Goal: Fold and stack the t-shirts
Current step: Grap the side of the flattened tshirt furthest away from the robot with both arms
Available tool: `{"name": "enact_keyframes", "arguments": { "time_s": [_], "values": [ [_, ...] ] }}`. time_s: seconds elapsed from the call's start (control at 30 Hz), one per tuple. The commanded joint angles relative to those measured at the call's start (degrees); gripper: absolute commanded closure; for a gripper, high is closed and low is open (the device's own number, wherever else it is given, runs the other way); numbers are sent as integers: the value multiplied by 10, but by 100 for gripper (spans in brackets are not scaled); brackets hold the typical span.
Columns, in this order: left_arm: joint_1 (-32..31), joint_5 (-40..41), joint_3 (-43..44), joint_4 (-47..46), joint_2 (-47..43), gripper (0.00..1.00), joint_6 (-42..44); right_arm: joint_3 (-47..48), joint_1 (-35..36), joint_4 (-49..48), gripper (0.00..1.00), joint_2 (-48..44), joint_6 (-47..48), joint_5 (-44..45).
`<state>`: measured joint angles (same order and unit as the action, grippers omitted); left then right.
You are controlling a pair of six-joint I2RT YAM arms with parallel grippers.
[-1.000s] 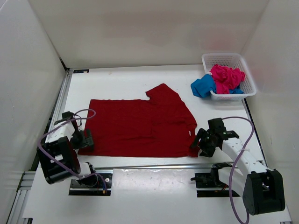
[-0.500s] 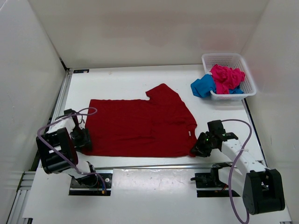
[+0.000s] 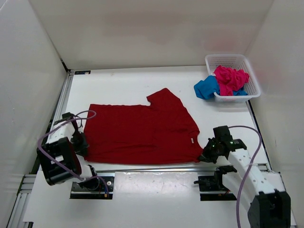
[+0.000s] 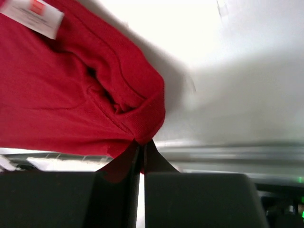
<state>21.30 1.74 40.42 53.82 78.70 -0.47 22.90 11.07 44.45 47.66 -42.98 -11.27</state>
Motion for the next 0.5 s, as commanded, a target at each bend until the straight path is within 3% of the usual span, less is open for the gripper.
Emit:
{"name": "enact_keyframes", "arguments": {
  "time_s": [0.0, 0.13, 0.23, 0.3, 0.33, 0.37, 0.47],
  "values": [
    [13, 81, 12, 54, -40, 90, 5, 15, 1, 107, 99, -49, -33, 41],
    [13, 93, 5, 80, -46, 90, 5, -10, 1, 135, 99, -106, -65, 27],
    [13, 101, -17, 75, -51, 81, 5, -10, 1, 157, 99, -135, -70, 41],
    [13, 101, -27, 70, -51, 60, 5, -10, 1, 157, 81, -140, -70, 41],
    [13, 101, -32, 70, -51, 37, 5, -10, 1, 151, 62, -140, -70, 36],
    [13, 101, -32, 70, -51, 27, 5, -10, 1, 151, 55, -131, -64, 36],
    [13, 114, -22, 65, -51, 13, 5, 34, 1, 144, 39, -94, -39, 42]
  ]
}}
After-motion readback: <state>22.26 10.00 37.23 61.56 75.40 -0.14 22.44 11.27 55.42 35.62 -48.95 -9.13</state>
